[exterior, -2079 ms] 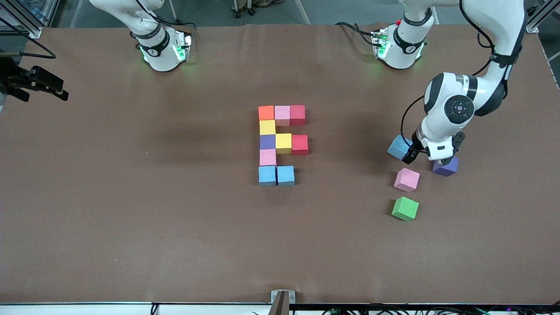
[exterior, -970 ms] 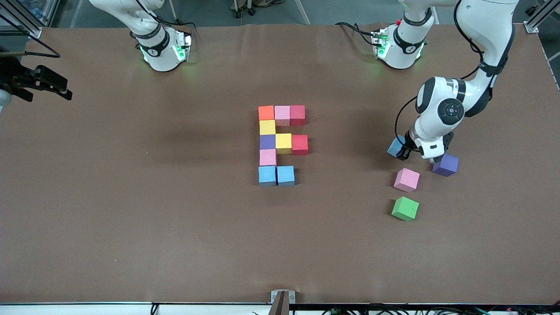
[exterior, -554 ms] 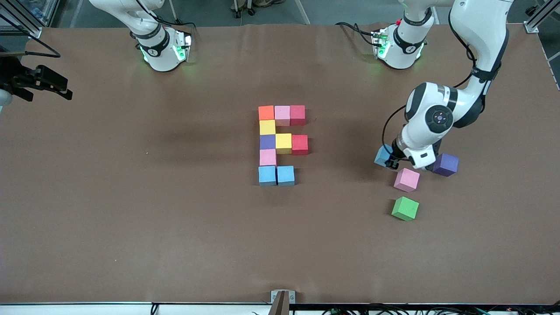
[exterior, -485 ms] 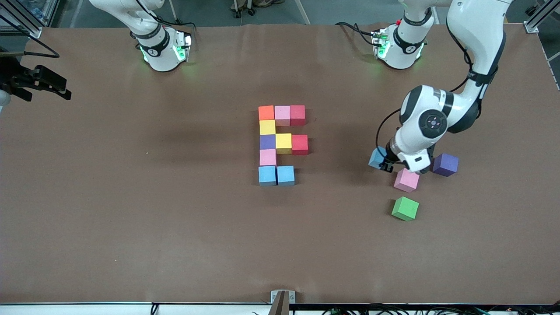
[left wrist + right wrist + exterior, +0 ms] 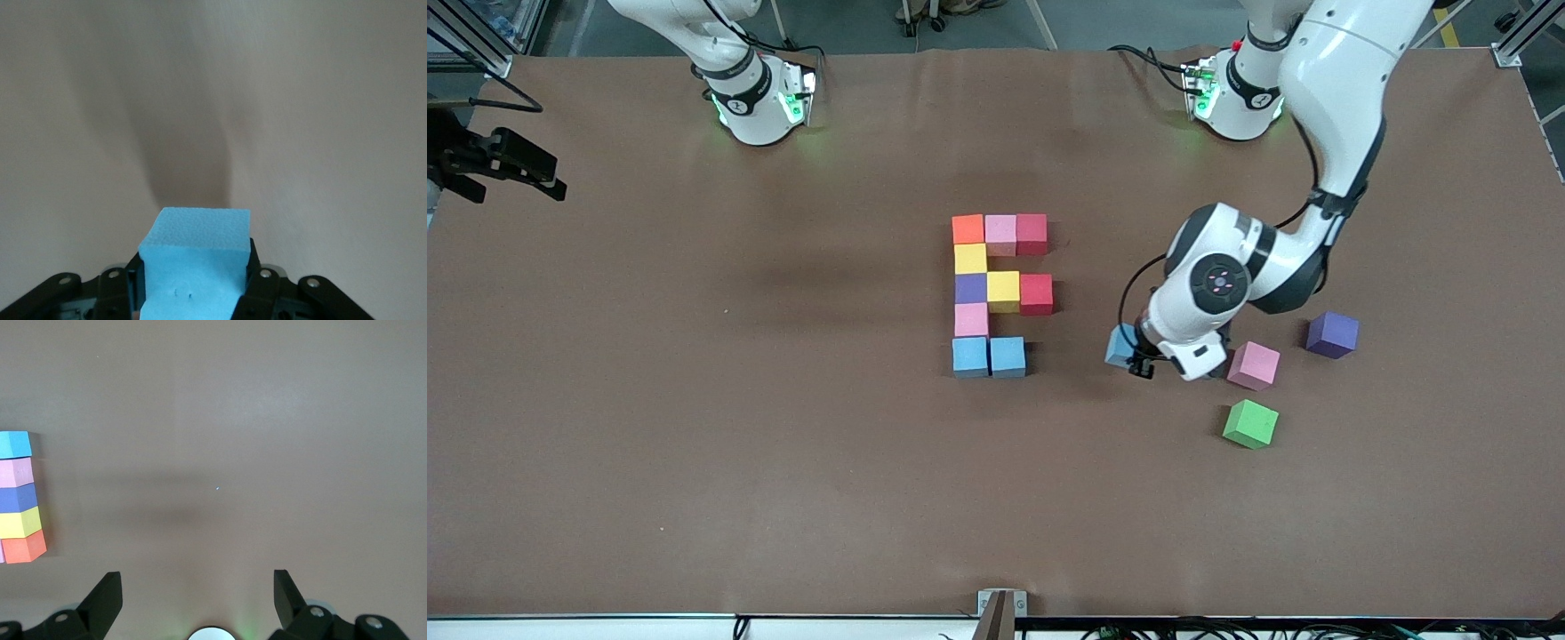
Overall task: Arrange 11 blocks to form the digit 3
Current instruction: 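Carry the light blue cube with the left gripper toward the digit's base, then lower the light blue cube beside the blue cubes and press it down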
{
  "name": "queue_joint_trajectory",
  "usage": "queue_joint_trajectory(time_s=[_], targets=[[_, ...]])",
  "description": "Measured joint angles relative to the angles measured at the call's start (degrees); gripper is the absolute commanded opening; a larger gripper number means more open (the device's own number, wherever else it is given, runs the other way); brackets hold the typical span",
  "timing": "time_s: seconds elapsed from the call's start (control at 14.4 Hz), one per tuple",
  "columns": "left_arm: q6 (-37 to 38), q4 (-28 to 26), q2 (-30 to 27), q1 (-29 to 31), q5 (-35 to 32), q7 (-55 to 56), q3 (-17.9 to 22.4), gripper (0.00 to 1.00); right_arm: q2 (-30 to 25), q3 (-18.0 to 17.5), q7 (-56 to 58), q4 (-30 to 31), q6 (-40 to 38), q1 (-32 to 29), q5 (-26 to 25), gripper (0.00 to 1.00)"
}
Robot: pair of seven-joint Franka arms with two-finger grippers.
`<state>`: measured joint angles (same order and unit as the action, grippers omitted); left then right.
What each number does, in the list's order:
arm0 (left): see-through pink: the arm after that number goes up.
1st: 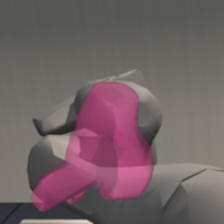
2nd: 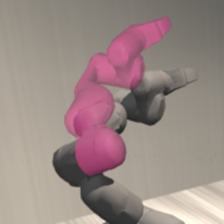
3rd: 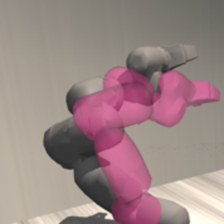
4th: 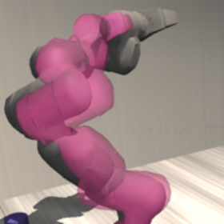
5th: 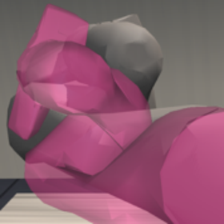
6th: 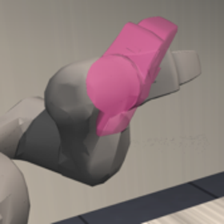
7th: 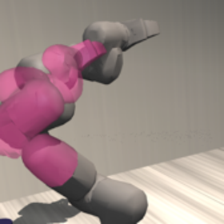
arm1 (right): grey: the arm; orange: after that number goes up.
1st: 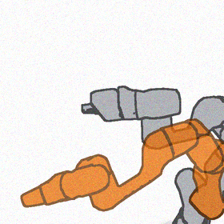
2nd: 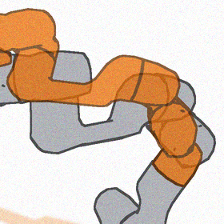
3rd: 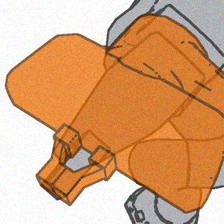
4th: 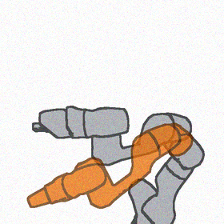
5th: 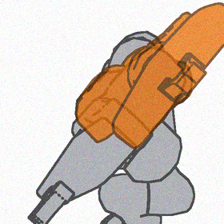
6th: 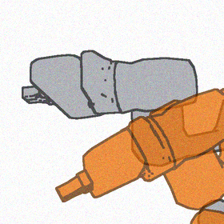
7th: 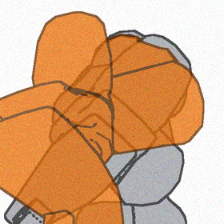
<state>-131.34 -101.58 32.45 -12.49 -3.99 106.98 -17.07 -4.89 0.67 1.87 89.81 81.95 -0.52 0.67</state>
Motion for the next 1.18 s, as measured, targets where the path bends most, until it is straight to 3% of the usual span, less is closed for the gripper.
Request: queue_joint_trajectory(time_s=[0.21, 0.76, 1.18], targets=[[0.3, 4.4, 3.6, -2.3, 0.0, 8.2, 0.0, 0.23, -0.2, 0.0, 0.0, 0.0, 0.0, 0.0, 0.0, 1.00], [0.4, 9.0, 8.7, -6.5, 0.0, 23.3, 0.2, 0.24, -0.2, 0.0, 0.0, 0.0, -0.2, 0.0, 0.0, 1.00], [0.4, 11.0, 10.6, -10.4, -0.2, 24.5, 3.6, 0.24, -0.2, 0.0, 0.0, 0.0, -0.7, 0.0, 0.0, 1.00]])
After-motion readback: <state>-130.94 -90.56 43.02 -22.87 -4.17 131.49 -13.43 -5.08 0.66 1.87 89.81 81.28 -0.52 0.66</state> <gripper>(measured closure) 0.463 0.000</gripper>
